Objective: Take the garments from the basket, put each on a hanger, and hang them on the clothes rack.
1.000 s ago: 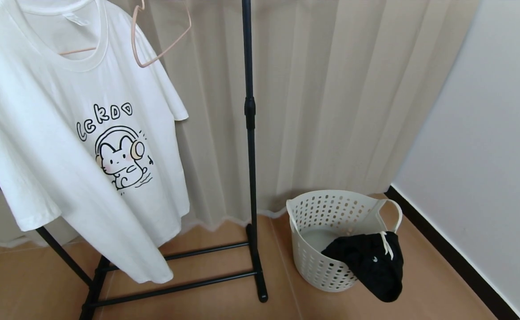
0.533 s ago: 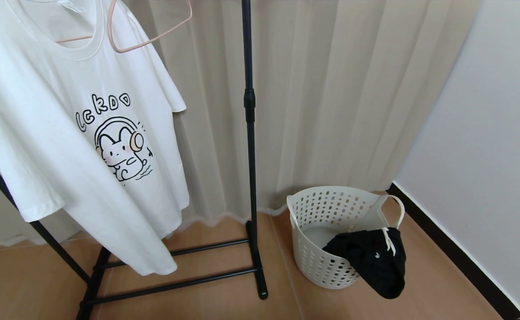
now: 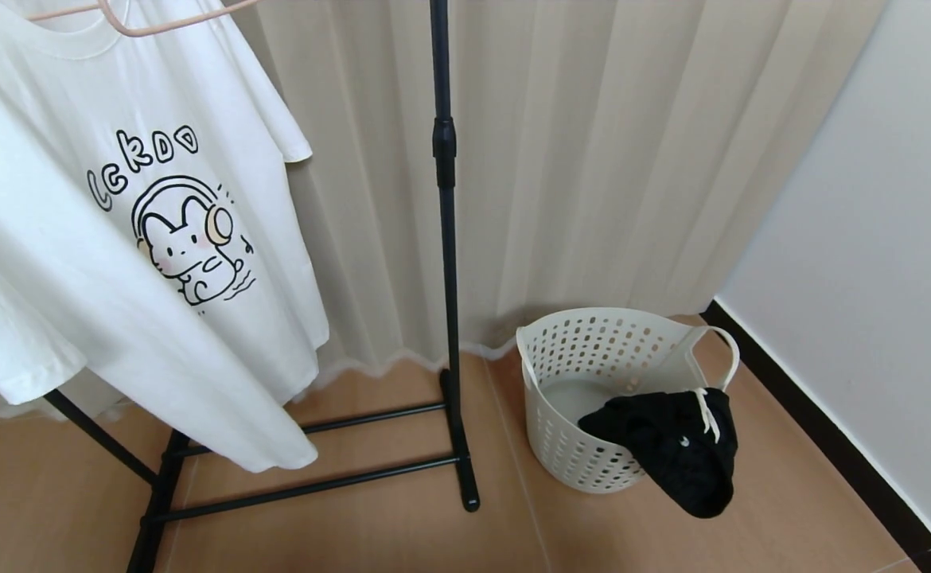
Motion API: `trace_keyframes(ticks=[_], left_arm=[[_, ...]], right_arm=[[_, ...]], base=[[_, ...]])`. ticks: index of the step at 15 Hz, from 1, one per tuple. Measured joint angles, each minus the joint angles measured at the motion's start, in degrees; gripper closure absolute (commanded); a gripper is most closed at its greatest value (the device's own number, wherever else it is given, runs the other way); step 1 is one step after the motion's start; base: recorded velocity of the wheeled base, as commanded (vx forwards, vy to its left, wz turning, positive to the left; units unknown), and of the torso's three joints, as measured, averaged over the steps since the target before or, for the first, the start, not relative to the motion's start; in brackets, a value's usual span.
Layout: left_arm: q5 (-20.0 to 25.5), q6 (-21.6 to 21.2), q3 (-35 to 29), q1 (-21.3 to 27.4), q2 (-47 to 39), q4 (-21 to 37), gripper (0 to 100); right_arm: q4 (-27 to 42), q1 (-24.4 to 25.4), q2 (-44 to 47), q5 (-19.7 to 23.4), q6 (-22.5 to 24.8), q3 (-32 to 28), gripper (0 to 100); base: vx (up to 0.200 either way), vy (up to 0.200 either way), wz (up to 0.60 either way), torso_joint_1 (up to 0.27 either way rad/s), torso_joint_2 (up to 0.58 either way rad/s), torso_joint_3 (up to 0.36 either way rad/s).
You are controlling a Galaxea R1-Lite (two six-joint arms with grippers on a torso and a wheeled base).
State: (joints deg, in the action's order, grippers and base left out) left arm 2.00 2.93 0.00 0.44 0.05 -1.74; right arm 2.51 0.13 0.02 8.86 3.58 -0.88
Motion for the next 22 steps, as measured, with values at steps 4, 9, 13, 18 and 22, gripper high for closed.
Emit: trace_keyframes(ticks=[4,9,13,18,22], left_arm=[[0.0,0.0,0.0,0.0,0.0,0.0,0],[0.0,0.0,0.0,0.0,0.0,0.0,0],[-0.1,0.1,0.0,0.0,0.0,-0.1,0],[-0.1,0.1,0.0,0.0,0.0,-0.1,0],[-0.1,0.1,0.0,0.0,0.0,0.0,0]], right_arm=[[0.0,0.0,0.0,-0.5,-0.4,0.1,0],[0.0,0.0,0.0,-0.5,0.5,0.0,0],[0.7,0.0,0.0,-1.0,0.7,-0.2,0],[2.5,-0.6,8.9,-2.0,4.6,-1.1,0],[-1.0,-0.6,25.0,-0.7,9.8,-3.2,0]], base=[[0.000,0.000,0.00,0.001,0.00,-0.201],[0.000,0.000,0.00,0.008,0.00,-0.199],[0.000,0.000,0.00,0.005,0.00,-0.188],[0.000,0.000,0.00,0.002,0.00,-0.026],[0.000,0.000,0.00,0.000,0.00,0.000]])
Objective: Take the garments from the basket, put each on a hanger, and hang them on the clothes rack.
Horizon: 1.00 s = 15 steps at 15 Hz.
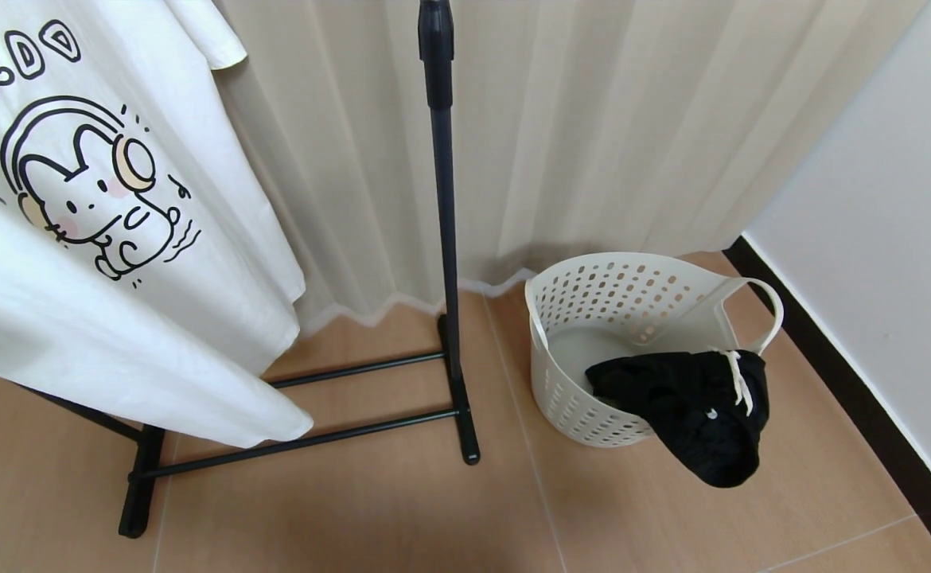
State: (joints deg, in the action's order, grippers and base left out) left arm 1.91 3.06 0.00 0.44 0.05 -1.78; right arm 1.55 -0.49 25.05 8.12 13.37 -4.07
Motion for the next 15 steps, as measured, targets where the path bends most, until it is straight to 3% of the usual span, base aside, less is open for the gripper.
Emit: trace_keyframes(ticks=[2,5,8,10,12,15], left_arm=[[0.0,0.0,0.0,0.0,0.0,0.0,0],[0.0,0.0,0.0,0.0,0.0,0.0,0],[0.0,0.0,0.0,0.0,0.0,0.0,0],[0.0,0.0,0.0,0.0,0.0,0.0,0],[0.0,0.0,0.0,0.0,0.0,0.0,0],[0.0,0.0,0.0,0.0,0.0,0.0,0]], right_arm=[[-2.9,0.5,10.1,0.1,4.4,-2.3,0],[-7.4,2.4,26.2,-0.3,15.1,-7.7,0],[-10.4,4.1,43.0,-1.1,32.5,-17.4,0],[-11.2,4.7,52.4,-2.0,41.7,-25.3,0],[-11.6,5.9,61.4,-5.2,45.7,-33.3,0],[-11.8,7.8,72.7,-9.1,47.2,-42.7,0]], base=[[0.000,0.000,0.00,0.000,0.00,0.000],[0.000,0.000,0.00,0.000,0.00,0.000],[0.000,0.000,0.00,0.000,0.00,0.000],[0.000,0.000,0.00,0.000,0.00,0.000],[0.000,0.000,0.00,0.000,0.00,0.000],[0.000,0.000,0.00,0.000,0.00,0.000]])
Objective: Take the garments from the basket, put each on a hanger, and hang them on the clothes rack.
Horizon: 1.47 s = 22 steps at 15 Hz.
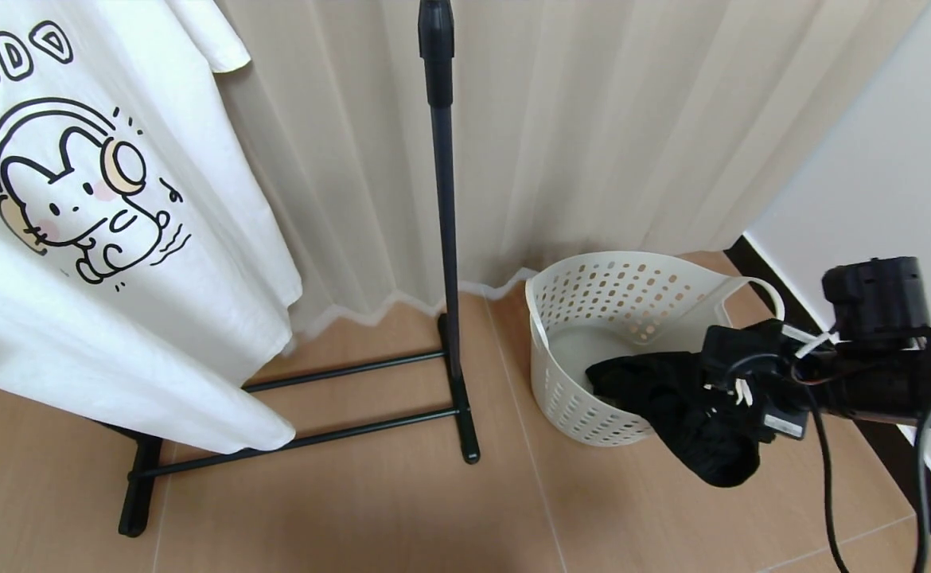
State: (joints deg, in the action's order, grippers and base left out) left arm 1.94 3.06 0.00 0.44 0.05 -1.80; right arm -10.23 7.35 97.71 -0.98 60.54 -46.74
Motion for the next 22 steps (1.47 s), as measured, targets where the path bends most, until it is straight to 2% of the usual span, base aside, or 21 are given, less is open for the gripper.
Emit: trace_keyframes(ticks=[3,6,9,12,15,16,17,19,22], left_arm=[[0.0,0.0,0.0,0.0,0.0,0.0,0],[0.0,0.0,0.0,0.0,0.0,0.0,0],[0.0,0.2,0.0,0.0,0.0,0.0,0],[0.0,0.2,0.0,0.0,0.0,0.0,0],[0.0,0.2,0.0,0.0,0.0,0.0,0],[0.0,0.2,0.0,0.0,0.0,0.0,0],[0.0,0.3,0.0,0.0,0.0,0.0,0],[0.0,0.3,0.0,0.0,0.0,0.0,0],[0.0,0.4,0.0,0.0,0.0,0.0,0]], right_arm=[[-3.1,1.0,9.9,-1.9,0.1,-6.3,0],[-11.7,1.0,17.5,-3.5,0.0,-8.7,0],[-12.8,0.6,21.7,-5.0,-0.6,-10.3,0],[-12.9,0.1,25.0,-5.7,-4.8,-12.6,0],[-14.1,0.1,27.2,-5.7,-12.5,-14.1,0],[-14.1,0.1,27.6,-5.6,-13.8,-14.2,100],[-14.2,0.1,27.9,-5.5,-14.5,-14.3,100],[-14.2,0.1,28.1,-4.5,-20.2,-13.8,100],[-16.7,0.0,25.8,-0.1,-28.2,-10.1,100]], base=[[0.000,0.000,0.00,0.000,0.00,0.000],[0.000,0.000,0.00,0.000,0.00,0.000],[0.000,0.000,0.00,0.000,0.00,0.000],[0.000,0.000,0.00,0.000,0.00,0.000],[0.000,0.000,0.00,0.000,0.00,0.000],[0.000,0.000,0.00,0.000,0.00,0.000],[0.000,0.000,0.00,0.000,0.00,0.000],[0.000,0.000,0.00,0.000,0.00,0.000],[0.000,0.000,0.00,0.000,0.00,0.000]])
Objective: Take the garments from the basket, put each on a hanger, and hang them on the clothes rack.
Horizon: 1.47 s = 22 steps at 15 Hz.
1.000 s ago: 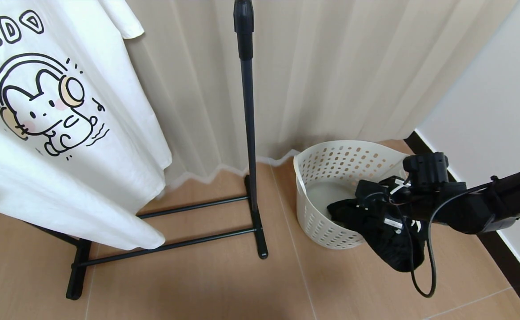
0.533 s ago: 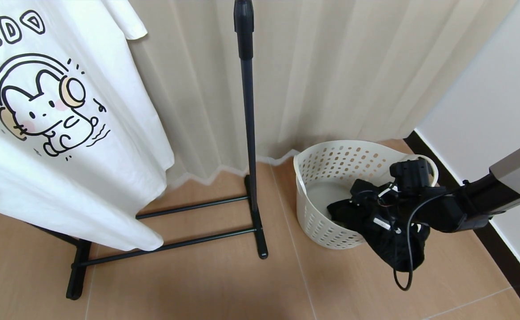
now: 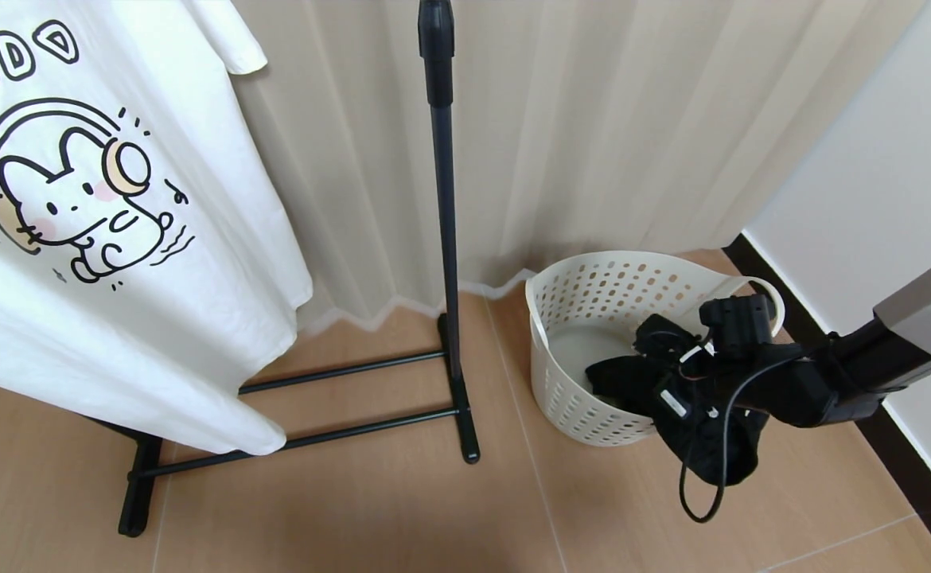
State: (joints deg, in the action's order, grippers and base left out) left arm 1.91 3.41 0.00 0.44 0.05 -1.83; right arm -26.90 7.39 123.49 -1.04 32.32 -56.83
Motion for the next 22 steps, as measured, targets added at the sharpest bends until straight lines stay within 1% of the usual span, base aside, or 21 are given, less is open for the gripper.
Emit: trace_keyframes(ticks=[2,4,6,7,8,10,12,13,16,22], left_arm=[[0.0,0.0,0.0,0.0,0.0,0.0,0],[-0.1,0.0,0.0,0.0,0.0,0.0,0],[-0.4,0.1,0.0,0.0,0.0,0.0,0],[-0.4,0.0,0.0,0.0,0.0,0.0,0],[-0.4,-0.2,0.0,0.0,0.0,0.0,0],[-0.4,-0.2,0.0,0.0,0.0,0.0,0],[-0.3,-0.3,0.0,0.0,0.0,0.0,0],[-0.3,-0.3,0.0,0.0,0.0,0.1,0],[-0.2,-0.4,0.0,0.1,0.0,0.1,0],[-0.1,-0.4,0.0,0.1,0.0,0.1,0]], right_arm=[[-4.1,0.2,-5.7,2.8,-7.0,6.5,100],[-8.4,1.0,-13.3,4.0,-12.7,13.0,100],[-10.5,3.0,-22.6,4.5,-16.3,17.5,100],[-10.7,4.6,-27.6,4.7,-17.3,18.8,100],[-10.3,6.5,-32.6,4.7,-18.0,19.6,100],[-7.1,11.4,-42.7,4.6,-19.0,19.5,100],[-3.9,15.7,-50.5,4.6,-19.5,18.8,100],[-3.6,16.6,-52.9,4.5,-19.6,18.8,100],[-3.1,17.5,-56.2,4.3,-19.6,19.1,100],[-3.0,17.6,-57.5,4.2,-19.6,19.2,100]], base=[[0.000,0.000,0.00,0.000,0.00,0.000],[0.000,0.000,0.00,0.000,0.00,0.000],[0.000,0.000,0.00,0.000,0.00,0.000],[0.000,0.000,0.00,0.000,0.00,0.000],[0.000,0.000,0.00,0.000,0.00,0.000],[0.000,0.000,0.00,0.000,0.00,0.000],[0.000,0.000,0.00,0.000,0.00,0.000],[0.000,0.000,0.00,0.000,0.00,0.000],[0.000,0.000,0.00,0.001,0.00,0.028],[0.000,0.000,0.00,0.002,0.00,0.176]])
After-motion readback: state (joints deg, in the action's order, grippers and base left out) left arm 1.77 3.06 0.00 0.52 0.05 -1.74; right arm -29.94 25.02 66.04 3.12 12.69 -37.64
